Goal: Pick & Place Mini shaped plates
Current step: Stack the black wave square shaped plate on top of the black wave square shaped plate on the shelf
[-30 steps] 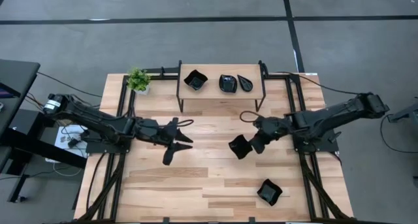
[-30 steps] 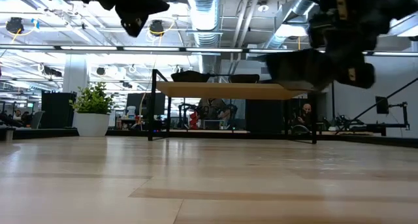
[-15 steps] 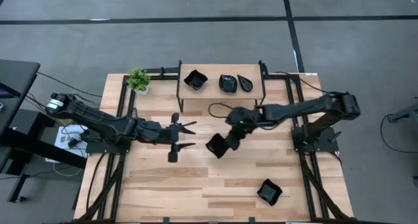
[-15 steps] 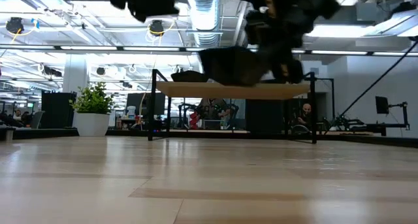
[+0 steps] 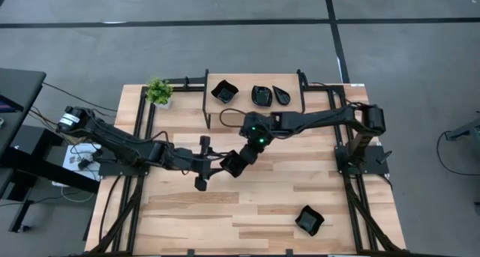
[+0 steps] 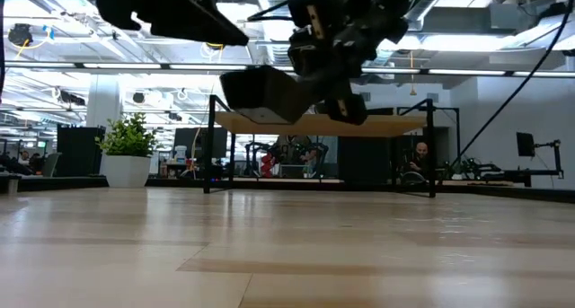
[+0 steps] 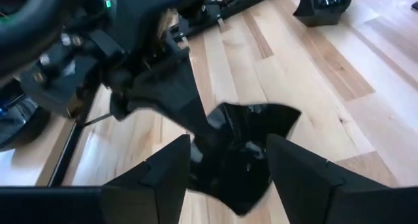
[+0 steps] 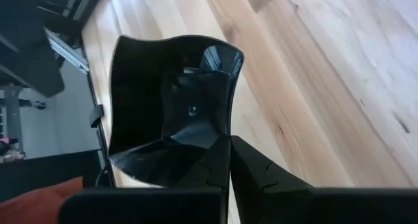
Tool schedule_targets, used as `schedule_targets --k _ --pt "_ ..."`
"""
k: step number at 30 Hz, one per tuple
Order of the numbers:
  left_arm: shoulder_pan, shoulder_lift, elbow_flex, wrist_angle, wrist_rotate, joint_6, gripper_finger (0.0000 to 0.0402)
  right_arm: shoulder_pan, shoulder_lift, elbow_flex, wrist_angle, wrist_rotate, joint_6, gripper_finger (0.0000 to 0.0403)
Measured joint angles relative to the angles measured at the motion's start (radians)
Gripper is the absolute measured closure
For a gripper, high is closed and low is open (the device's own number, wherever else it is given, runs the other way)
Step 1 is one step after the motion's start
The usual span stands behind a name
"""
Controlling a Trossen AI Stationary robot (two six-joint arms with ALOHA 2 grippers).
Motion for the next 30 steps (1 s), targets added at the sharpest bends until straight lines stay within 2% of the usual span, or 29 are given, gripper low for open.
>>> schedule_targets --k 15,30 --pt "-0.042 0.012 0.000 -0.047 0.025 -0.056 0.0217 0.003 0.024 0.030 0.003 -0.004 -0.003 0.0403" --pt "-0.042 0.112 0.000 -0.049 0.064 -0.059 0.0220 0.004 0.024 0.030 0.024 -0.001 -0.002 0.0403"
